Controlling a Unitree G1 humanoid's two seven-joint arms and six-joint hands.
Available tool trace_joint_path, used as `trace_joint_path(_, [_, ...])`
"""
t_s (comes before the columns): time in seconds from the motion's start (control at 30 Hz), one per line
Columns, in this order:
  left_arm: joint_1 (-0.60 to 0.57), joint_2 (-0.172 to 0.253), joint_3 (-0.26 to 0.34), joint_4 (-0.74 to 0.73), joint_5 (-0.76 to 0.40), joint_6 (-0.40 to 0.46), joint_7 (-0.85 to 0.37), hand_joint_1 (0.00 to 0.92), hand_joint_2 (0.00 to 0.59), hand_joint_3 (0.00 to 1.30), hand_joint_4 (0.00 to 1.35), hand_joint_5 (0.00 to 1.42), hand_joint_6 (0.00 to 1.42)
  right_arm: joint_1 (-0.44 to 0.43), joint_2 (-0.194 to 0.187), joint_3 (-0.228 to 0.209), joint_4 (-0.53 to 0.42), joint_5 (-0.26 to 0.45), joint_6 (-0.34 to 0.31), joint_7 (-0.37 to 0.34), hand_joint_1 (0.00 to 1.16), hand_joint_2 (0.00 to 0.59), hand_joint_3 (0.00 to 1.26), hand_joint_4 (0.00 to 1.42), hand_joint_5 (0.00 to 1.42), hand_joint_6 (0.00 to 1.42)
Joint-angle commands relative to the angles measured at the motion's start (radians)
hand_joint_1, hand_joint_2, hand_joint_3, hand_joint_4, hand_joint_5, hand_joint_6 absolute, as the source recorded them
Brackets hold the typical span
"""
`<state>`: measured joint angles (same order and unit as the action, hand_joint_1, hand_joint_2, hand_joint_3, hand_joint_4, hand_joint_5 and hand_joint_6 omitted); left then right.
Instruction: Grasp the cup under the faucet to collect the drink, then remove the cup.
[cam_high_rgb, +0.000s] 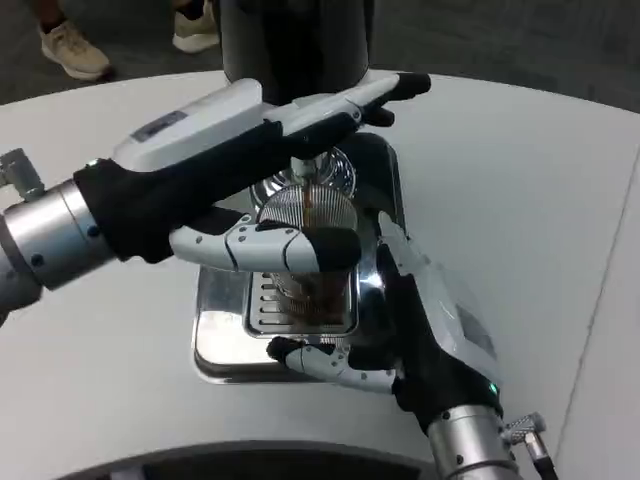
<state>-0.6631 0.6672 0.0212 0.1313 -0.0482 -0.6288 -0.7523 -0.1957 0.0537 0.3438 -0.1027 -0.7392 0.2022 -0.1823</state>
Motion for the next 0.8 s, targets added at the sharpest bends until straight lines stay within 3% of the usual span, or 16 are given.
trace_joint_path(0.03, [0.023, 0.016, -0.012, -0.013, -0.01, -0.007, -0.014, 0.0, 0.154, 0.0, 0.0, 0.11, 0.06, -0.027, 0.032, -0.009, 0.034, 0.028, 0.017, -0.034, 0.51, 0.2, 0.0, 0.0, 0.0, 0.03])
trace_joint_path(0.43, [0.024, 0.018, -0.013, -0.012, -0.015, -0.008, -0.013, 0.0, 0.149, 0.0, 0.0, 0.11, 0.06, -0.096, 0.047, 0.005, 0.118, 0.077, 0.014, -0.089, 0.5, 0.211, 0.0, 0.0, 0.0, 0.03])
trace_joint_path(0.8, [0.024, 0.017, -0.014, -0.014, -0.014, -0.003, -0.012, 0.0, 0.149, 0.0, 0.0, 0.11, 0.06, -0.126, 0.047, 0.017, 0.146, 0.098, 0.014, -0.099, 0.51, 0.213, 0.0, 0.0, 0.0, 0.03])
